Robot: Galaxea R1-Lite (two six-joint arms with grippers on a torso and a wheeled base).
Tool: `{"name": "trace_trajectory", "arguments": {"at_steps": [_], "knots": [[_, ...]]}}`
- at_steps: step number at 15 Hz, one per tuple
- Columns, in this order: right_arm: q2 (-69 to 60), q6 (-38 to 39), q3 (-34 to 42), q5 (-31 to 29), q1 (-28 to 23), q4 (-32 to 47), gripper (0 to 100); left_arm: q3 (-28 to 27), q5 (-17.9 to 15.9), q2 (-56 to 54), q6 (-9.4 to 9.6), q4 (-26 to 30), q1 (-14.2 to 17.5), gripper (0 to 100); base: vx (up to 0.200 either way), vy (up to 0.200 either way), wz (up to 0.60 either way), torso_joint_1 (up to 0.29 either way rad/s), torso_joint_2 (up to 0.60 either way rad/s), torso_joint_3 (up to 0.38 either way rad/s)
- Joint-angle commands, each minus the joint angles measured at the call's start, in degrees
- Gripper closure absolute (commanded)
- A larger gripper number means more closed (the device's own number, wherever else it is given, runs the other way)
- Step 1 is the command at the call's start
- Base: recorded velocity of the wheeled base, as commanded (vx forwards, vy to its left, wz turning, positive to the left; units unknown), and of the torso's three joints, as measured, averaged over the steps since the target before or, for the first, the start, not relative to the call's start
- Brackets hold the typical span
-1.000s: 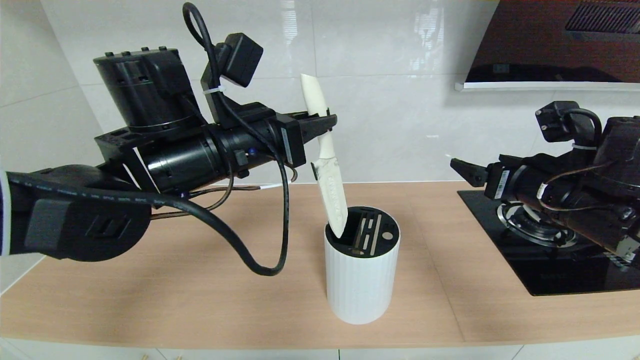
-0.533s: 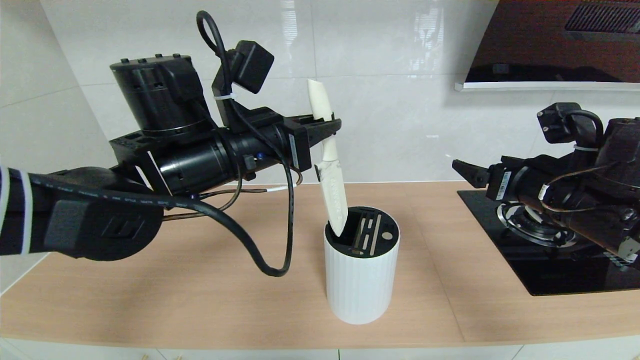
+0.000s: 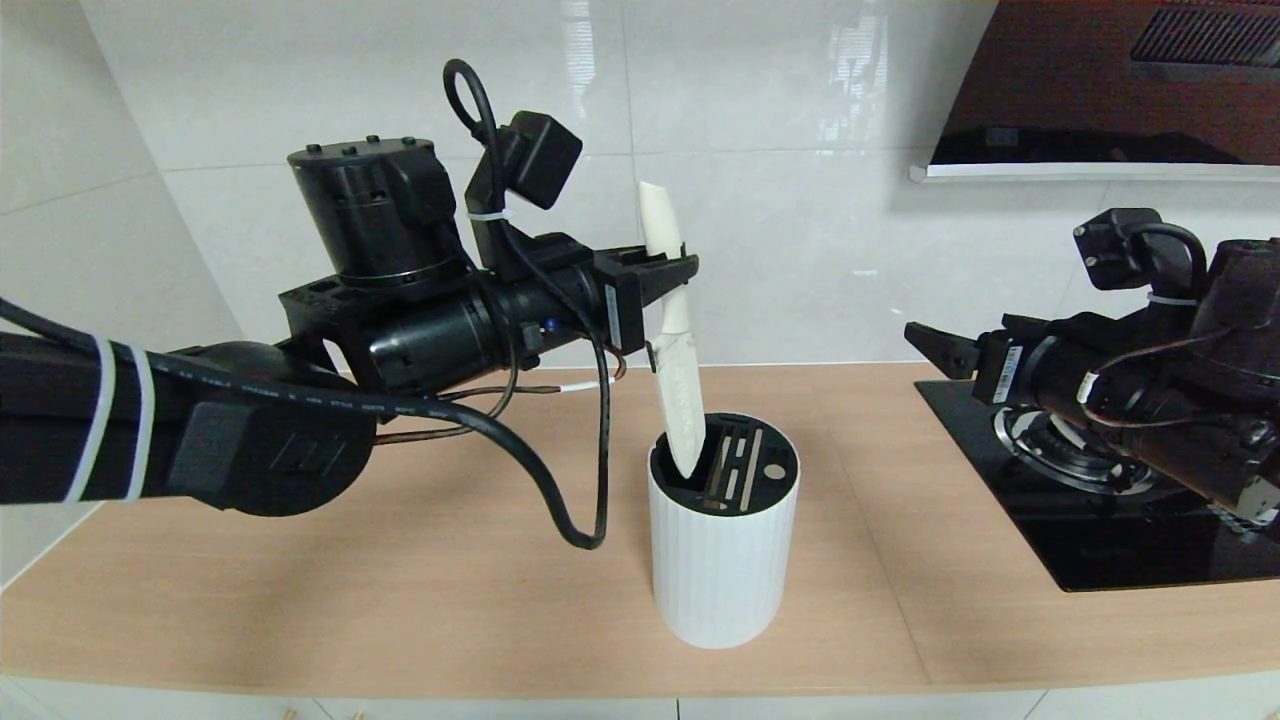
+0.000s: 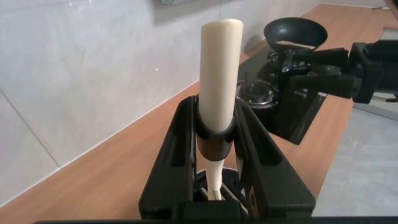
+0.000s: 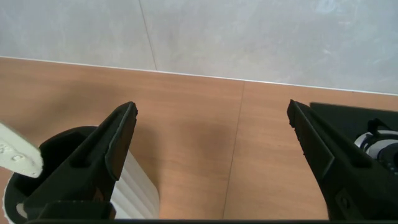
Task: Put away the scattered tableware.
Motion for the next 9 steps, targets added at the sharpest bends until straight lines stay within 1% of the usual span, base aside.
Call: {"name": "trace_trajectory", "arguments": {"at_steps": [1, 3, 7, 9], "knots": [[0.0, 0.0, 0.1, 0.0, 0.0, 0.0, 0, 0.1, 0.0, 0.8, -0.01, 0.0, -0.4, 100, 0.0, 0.0, 0.0, 0.0, 0.0, 0.0], [0.0, 0.0, 0.1, 0.0, 0.0, 0.0, 0, 0.8, 0.0, 1.3, 0.69, 0.0, -0.8, 100, 0.0, 0.0, 0.0, 0.0, 0.0, 0.0], [0.0, 0.0, 0.1, 0.0, 0.0, -0.1, 0, 3.2, 0.1, 2.5, 0.78, -0.3, -2.4, 100, 0.0, 0.0, 0.0, 0.0, 0.0, 0.0], [0.0, 0.0, 0.1, 0.0, 0.0, -0.2, 0, 4.7, 0.4, 3.7, 0.69, -3.5, -2.6, 100, 0.0, 0.0, 0.0, 0.0, 0.0, 0.0]]}}
